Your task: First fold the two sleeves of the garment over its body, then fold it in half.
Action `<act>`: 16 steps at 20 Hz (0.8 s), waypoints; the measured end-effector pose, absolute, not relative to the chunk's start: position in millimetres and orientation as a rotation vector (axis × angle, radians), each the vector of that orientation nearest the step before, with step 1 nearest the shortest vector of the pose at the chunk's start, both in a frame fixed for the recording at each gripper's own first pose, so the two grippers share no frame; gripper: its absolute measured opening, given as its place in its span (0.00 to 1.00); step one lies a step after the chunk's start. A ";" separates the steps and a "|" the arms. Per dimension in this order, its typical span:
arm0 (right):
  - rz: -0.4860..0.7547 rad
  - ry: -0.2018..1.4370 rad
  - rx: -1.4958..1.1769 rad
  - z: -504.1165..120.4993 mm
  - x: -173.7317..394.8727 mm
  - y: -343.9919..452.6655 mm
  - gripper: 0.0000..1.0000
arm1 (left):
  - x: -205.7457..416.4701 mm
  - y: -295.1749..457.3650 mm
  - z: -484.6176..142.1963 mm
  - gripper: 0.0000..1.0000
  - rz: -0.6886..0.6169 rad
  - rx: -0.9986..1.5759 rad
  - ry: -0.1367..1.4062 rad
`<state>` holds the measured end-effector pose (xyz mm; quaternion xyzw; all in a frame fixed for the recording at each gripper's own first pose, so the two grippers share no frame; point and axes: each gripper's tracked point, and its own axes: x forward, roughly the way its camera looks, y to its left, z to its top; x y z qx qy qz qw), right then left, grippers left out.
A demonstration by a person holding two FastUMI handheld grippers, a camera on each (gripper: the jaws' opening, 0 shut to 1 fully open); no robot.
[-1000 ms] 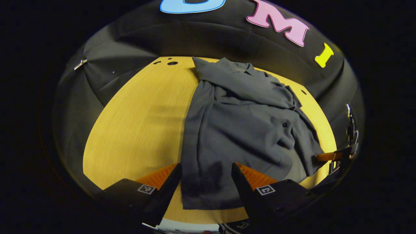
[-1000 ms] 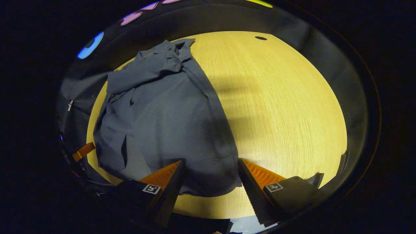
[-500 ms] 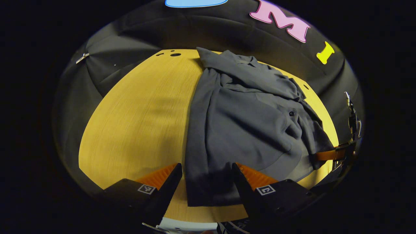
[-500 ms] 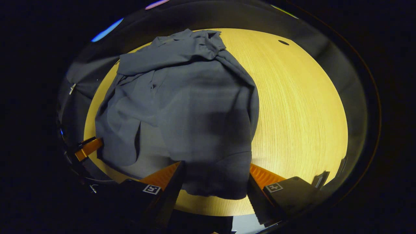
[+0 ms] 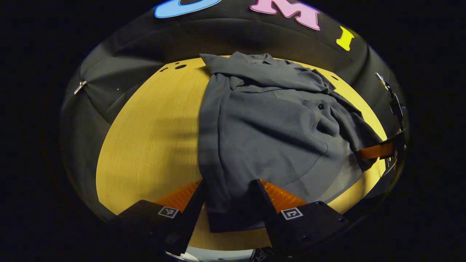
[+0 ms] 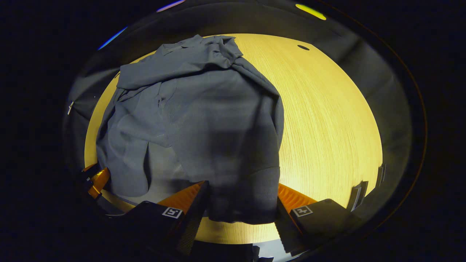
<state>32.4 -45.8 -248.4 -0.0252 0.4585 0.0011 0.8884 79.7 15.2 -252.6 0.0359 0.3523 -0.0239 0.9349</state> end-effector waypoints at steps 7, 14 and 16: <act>0.081 0.957 0.010 -249.8 37.0 -26.4 0.16 | 84.8 -11.0 -251.0 0.27 -0.108 0.080 0.723; 0.140 0.940 0.131 -225.8 47.5 -26.1 0.08 | 86.7 -12.7 -226.9 0.06 -0.086 -0.058 0.728; 0.159 0.908 0.111 -212.7 53.2 -24.3 0.08 | 84.8 -13.2 -212.0 0.06 -0.079 -0.086 0.712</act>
